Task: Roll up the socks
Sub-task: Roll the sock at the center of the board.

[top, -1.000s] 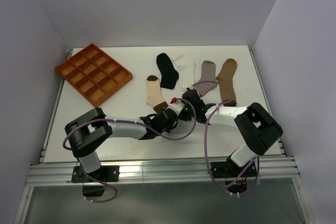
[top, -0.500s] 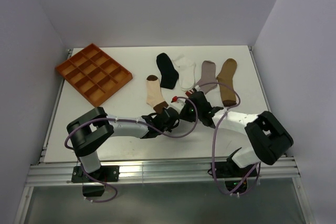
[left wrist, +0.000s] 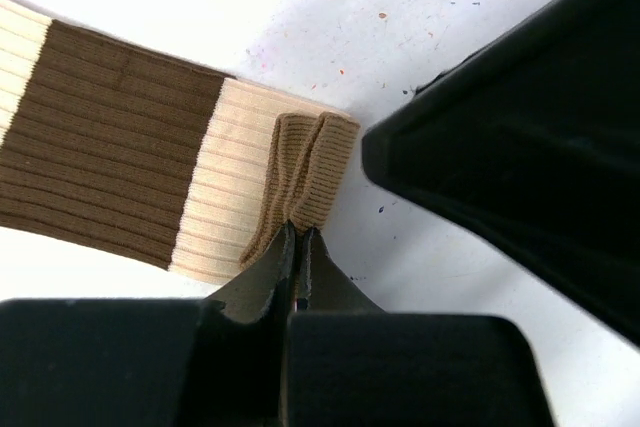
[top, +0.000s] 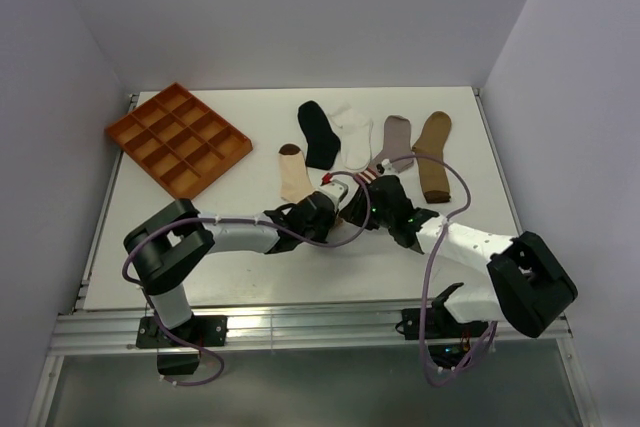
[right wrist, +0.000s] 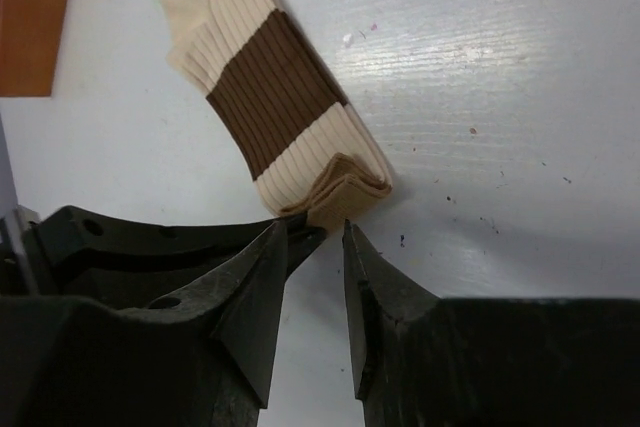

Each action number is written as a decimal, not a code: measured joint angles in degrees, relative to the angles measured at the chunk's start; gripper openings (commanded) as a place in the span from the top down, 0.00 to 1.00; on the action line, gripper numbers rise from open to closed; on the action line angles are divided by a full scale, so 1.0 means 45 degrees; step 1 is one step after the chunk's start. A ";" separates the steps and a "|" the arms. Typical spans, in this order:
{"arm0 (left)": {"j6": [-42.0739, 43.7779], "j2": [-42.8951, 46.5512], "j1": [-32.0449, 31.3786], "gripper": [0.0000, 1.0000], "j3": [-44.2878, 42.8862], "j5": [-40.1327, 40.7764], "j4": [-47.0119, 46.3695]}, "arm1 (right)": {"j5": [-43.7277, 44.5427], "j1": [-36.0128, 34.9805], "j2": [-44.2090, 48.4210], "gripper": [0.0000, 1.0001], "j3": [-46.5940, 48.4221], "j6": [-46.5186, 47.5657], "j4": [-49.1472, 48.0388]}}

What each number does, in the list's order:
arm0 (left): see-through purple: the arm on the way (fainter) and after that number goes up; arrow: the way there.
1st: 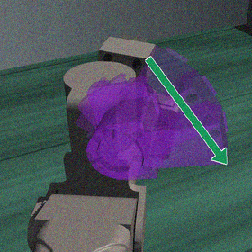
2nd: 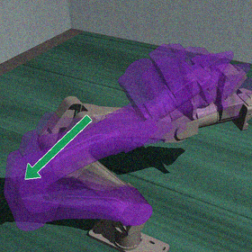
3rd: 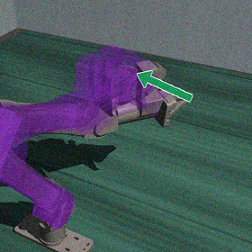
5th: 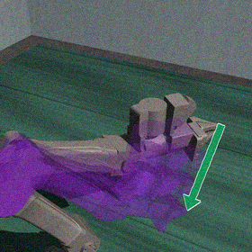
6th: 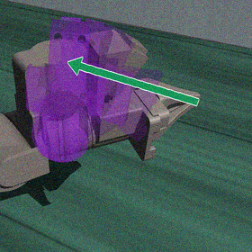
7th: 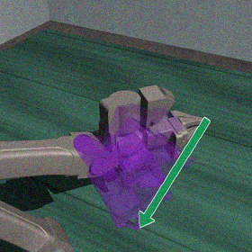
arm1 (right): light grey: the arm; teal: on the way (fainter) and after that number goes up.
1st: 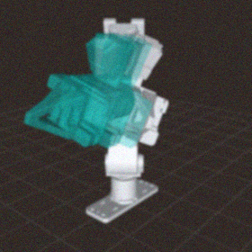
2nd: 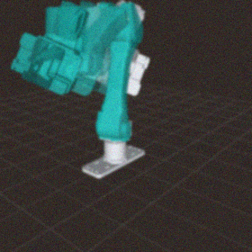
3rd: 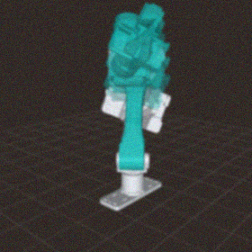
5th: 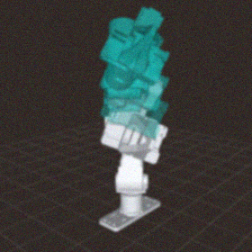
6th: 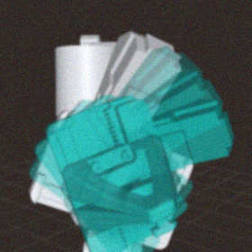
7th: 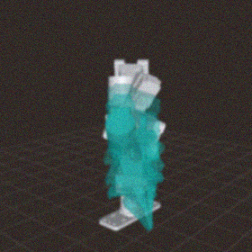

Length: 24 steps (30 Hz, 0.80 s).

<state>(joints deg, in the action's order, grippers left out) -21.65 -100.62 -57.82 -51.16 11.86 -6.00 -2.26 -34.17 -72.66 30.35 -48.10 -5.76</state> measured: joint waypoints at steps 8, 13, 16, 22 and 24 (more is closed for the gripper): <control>-0.0272 0.0000 0.0204 1.00 -0.0024 -0.0413 0.0015 | -0.0622 0.0019 -0.1511 0.71 0.0005 -0.0204 -0.0821; -0.0413 0.0000 0.0248 1.00 -0.0024 -0.0471 0.0019 | -0.1069 0.0029 -0.2225 0.76 0.0019 -0.0398 -0.1375; -0.0408 0.0000 0.0253 1.00 -0.0024 -0.0491 0.0015 | -0.1399 0.0073 -0.2657 0.78 0.0019 -0.0549 -0.1783; -0.0403 0.0000 0.0267 1.00 -0.0024 -0.0534 0.0015 | -0.1719 0.0073 -0.3016 0.80 0.0024 -0.0787 -0.2108; -0.0398 0.0000 0.0277 1.00 -0.0024 -0.0563 0.0015 | -0.1739 0.0073 -0.3036 0.80 0.0039 -0.0787 -0.2142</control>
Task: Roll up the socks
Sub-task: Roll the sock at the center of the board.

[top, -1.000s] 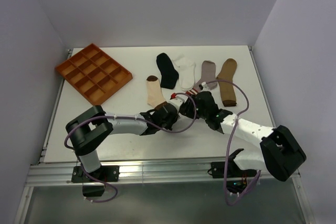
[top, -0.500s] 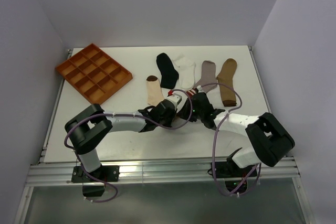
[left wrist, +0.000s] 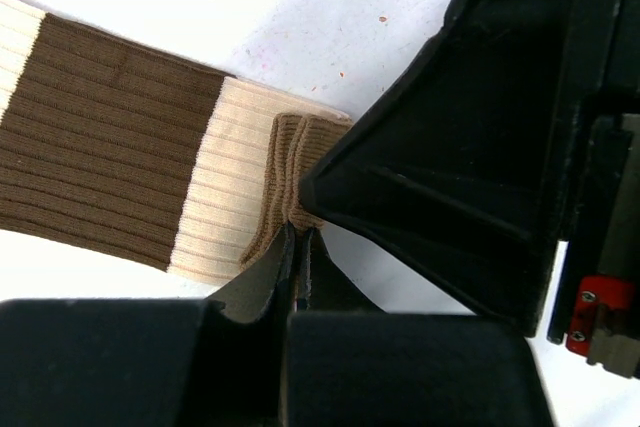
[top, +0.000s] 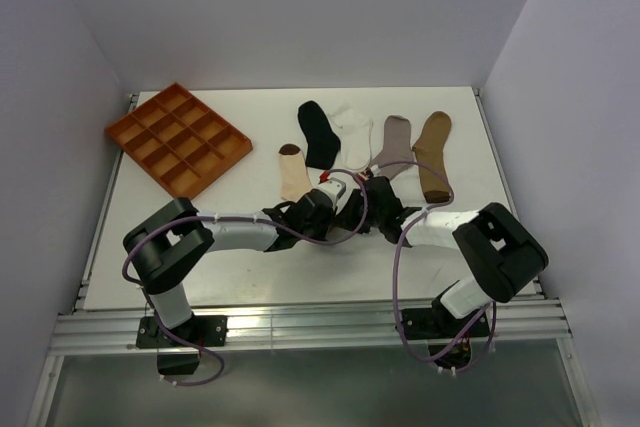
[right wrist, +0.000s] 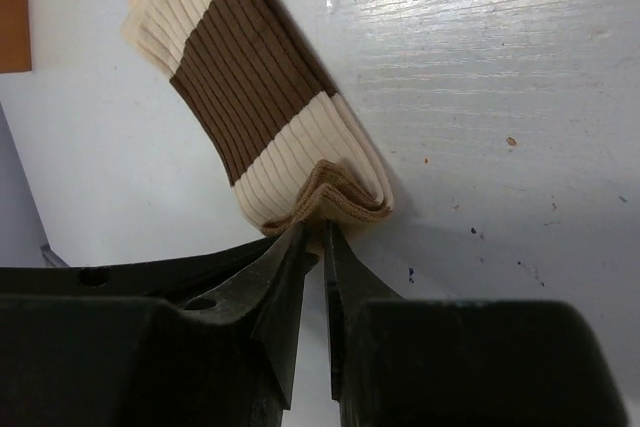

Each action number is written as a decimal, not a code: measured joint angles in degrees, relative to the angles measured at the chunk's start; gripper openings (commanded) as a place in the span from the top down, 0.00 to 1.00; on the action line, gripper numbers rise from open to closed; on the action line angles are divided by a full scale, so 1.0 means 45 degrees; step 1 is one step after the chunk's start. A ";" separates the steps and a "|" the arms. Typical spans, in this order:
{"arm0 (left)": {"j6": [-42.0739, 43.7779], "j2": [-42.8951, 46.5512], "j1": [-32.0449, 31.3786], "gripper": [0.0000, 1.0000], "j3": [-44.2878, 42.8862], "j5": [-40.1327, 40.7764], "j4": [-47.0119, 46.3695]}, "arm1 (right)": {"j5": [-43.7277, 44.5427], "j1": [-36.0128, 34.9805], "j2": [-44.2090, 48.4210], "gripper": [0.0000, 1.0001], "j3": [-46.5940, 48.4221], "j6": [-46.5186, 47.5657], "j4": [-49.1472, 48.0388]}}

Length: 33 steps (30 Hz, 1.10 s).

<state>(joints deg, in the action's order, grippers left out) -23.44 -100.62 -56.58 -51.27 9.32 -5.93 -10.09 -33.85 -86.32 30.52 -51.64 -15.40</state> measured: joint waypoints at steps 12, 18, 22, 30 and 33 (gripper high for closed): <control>-0.0005 0.0000 0.0010 1.00 0.0000 -0.0015 0.0005 | -0.0063 -0.0005 -0.0019 0.82 0.0073 -0.0049 -0.0015; -0.0005 0.0000 0.0010 1.00 0.0000 -0.0015 0.0005 | -0.0219 0.0000 -0.0083 0.84 0.0073 -0.0316 -0.0316; -0.0005 0.0000 0.0010 1.00 0.0000 -0.0015 0.0005 | -0.0209 0.0029 -0.0427 0.86 0.0073 -0.0505 -0.0588; 0.0010 0.0063 0.0015 0.86 0.0010 -0.0010 0.0044 | -0.0272 0.0311 -0.0733 0.89 0.0073 -0.0860 -0.0680; 0.0073 0.0121 0.0029 0.71 0.0083 -0.0034 -0.0010 | -0.0311 0.0364 -0.0733 0.89 0.0073 -0.0899 -0.0617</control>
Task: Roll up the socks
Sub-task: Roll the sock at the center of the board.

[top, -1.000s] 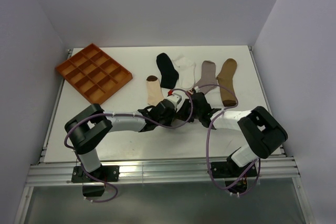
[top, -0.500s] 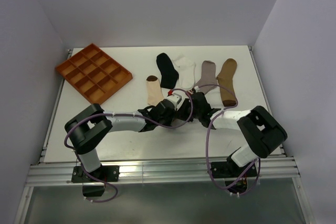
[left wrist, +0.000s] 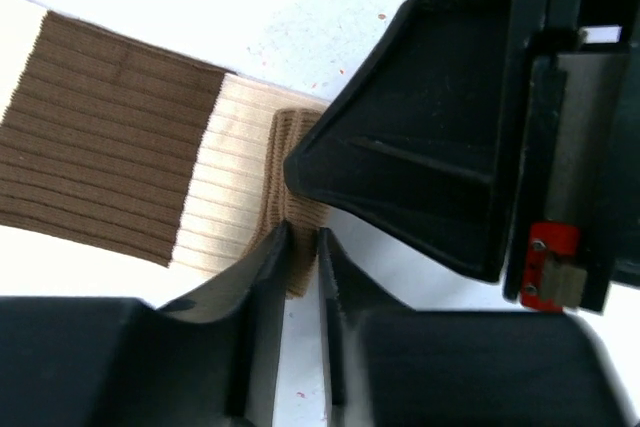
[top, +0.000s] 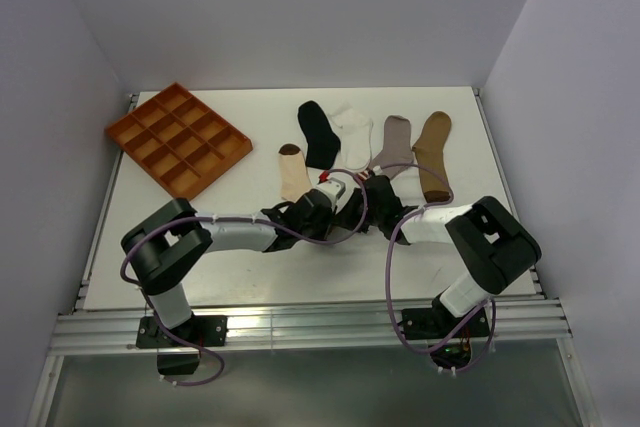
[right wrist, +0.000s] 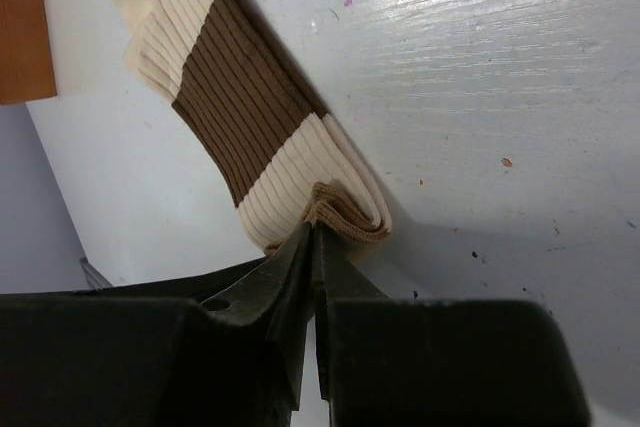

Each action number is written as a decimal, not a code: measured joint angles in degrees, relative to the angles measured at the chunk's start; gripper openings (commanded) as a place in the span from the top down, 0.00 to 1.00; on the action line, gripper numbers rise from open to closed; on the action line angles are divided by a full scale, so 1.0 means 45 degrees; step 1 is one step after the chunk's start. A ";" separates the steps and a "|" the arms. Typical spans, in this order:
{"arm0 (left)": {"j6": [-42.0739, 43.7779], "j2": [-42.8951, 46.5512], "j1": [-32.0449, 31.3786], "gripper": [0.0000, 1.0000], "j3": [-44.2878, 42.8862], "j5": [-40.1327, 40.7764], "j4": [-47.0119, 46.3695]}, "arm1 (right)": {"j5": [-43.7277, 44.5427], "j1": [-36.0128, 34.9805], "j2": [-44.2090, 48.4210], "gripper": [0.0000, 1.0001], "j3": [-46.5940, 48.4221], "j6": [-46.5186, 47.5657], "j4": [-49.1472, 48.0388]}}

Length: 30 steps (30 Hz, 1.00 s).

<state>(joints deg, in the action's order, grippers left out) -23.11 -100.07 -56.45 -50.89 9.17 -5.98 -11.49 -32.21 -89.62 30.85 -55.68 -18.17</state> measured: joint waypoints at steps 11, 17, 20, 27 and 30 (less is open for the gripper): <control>0.0539 0.0301 -0.0063 0.48 0.0389 -0.0053 -0.0296 | -0.0248 0.0083 -0.0107 0.89 0.0063 0.0000 0.0034; 0.0636 0.0248 -0.0418 0.48 0.0345 0.0656 -0.0146 | -0.0476 0.0126 -0.0165 0.89 0.0083 -0.0010 -0.0005; 0.0578 0.0058 -0.0680 0.49 0.0073 0.1316 0.0214 | -0.0520 0.0131 -0.0165 0.89 0.0083 -0.0005 0.0000; 0.0189 -0.0636 -0.1287 0.52 -0.0899 0.2982 0.1438 | -0.0573 0.0170 -0.0165 0.89 0.0083 0.0000 0.0034; -0.0024 -0.0908 -0.1506 0.57 -0.1258 0.3643 0.1909 | -0.0617 0.0219 -0.0165 0.89 0.0083 -0.0005 0.0053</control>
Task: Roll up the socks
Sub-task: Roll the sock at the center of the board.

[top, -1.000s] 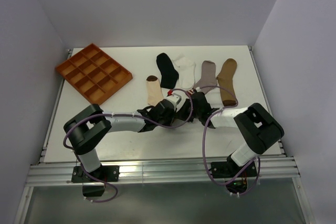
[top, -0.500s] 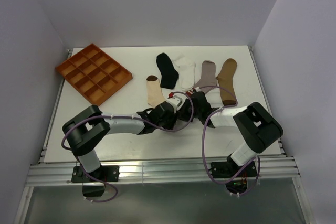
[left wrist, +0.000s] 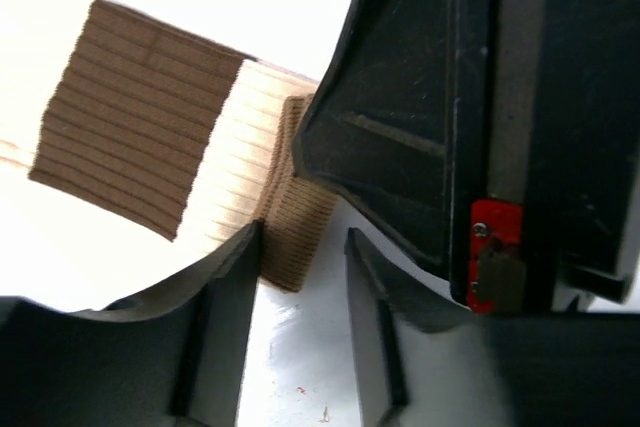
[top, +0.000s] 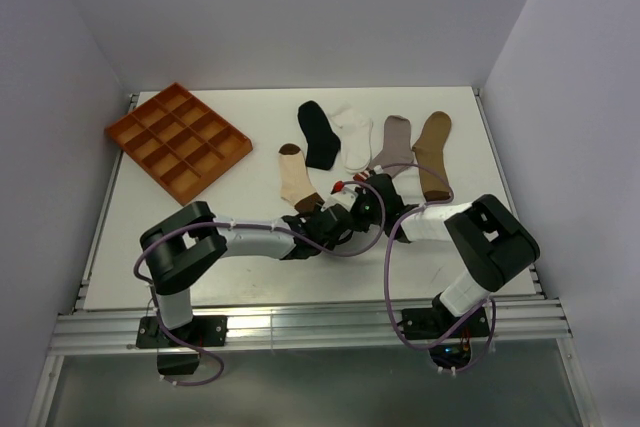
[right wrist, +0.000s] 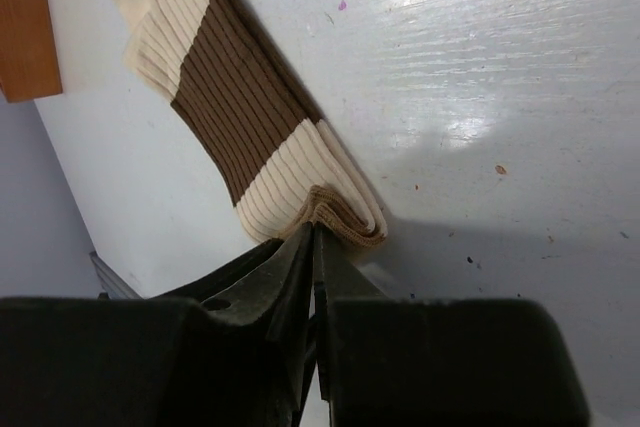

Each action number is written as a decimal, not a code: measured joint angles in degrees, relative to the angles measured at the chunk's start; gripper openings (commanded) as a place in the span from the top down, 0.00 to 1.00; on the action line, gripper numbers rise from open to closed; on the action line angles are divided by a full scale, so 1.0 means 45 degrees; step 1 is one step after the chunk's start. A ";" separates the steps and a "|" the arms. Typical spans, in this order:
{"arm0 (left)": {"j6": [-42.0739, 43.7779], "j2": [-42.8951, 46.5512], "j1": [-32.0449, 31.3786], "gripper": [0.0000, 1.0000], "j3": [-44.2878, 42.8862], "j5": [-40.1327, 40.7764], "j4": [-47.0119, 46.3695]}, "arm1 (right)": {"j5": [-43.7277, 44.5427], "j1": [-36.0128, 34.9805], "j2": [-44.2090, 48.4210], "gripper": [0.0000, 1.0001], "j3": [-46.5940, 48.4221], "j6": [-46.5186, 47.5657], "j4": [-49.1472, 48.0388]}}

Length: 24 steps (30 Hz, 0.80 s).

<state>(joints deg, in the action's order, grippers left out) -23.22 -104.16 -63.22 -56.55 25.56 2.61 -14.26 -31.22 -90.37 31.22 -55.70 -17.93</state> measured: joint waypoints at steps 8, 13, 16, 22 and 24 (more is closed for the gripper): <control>-0.0457 -0.0345 -0.0136 0.89 -0.0418 0.0840 0.0690 | -0.0087 0.0097 0.0000 0.89 0.0005 0.0005 0.0015; -0.0573 -0.0389 -0.0141 1.00 -0.0510 0.0874 0.0782 | -0.0112 0.0165 0.0019 0.89 0.0005 0.0019 0.0015; -0.0559 -0.0374 -0.0136 1.00 -0.0525 0.0787 0.0806 | -0.0185 0.0199 0.0136 0.89 0.0005 0.0107 0.0068; -0.0544 -0.0083 0.0330 1.00 -0.0505 -0.0738 0.0806 | 0.0087 0.0340 0.1831 0.85 -0.0189 0.0685 0.0612; -0.0631 0.0049 0.0675 1.00 -0.0442 -0.1783 0.0709 | 0.0432 0.0355 0.2798 0.84 -0.0209 0.0952 0.0845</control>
<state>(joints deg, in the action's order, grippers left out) -26.06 -103.94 -60.18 -58.54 17.54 5.80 -12.32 -29.63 -77.78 30.28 -51.42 -14.13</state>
